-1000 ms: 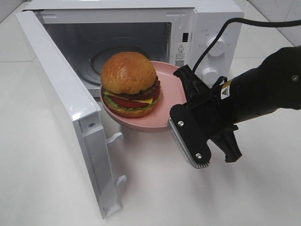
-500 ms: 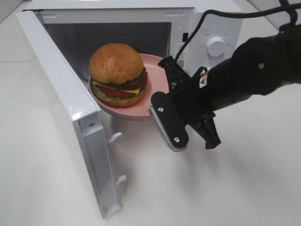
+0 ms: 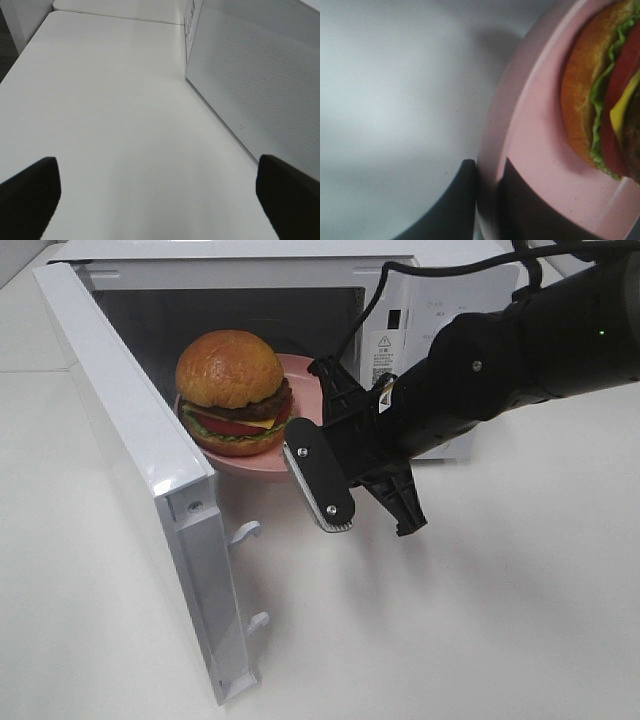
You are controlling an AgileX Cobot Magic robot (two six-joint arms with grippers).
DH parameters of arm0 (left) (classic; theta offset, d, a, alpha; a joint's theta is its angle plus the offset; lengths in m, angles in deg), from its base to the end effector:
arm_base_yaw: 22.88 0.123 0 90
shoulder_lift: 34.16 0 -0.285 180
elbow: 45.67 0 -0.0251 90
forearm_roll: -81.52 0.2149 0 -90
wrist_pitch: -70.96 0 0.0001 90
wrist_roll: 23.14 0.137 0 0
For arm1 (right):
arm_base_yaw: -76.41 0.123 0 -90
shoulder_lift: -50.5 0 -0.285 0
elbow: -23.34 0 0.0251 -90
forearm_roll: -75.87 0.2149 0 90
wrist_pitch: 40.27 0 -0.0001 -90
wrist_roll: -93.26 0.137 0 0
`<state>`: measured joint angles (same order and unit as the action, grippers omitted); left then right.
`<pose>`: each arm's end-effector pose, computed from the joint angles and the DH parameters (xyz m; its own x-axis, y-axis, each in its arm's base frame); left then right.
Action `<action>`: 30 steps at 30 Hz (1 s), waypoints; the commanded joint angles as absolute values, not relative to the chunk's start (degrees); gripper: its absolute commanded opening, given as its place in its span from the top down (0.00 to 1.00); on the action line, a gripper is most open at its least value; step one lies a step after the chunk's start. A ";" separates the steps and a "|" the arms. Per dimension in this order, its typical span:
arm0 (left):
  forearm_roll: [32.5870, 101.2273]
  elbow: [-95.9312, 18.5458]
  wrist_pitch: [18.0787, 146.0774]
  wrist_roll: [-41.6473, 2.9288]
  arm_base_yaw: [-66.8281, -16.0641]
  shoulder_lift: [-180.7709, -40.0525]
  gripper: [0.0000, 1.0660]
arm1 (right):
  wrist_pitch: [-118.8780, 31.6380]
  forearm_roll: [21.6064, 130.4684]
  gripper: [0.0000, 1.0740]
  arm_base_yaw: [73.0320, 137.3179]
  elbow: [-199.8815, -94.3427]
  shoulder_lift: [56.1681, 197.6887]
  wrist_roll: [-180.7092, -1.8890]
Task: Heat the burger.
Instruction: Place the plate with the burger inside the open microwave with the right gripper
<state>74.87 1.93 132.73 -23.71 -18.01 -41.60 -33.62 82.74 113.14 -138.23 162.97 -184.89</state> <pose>0.0021 -0.0139 0.2424 -0.4464 -0.1029 -0.8889 -0.0226 0.9943 -0.1038 0.3036 0.2289 0.1636 0.6190 -0.7854 0.0054 -0.5768 -0.4592 -0.6756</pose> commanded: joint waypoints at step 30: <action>74.58 1.99 132.10 -23.89 -18.30 -40.80 0.08 | -28.41 66.13 0.97 113.08 -159.72 176.66 -161.69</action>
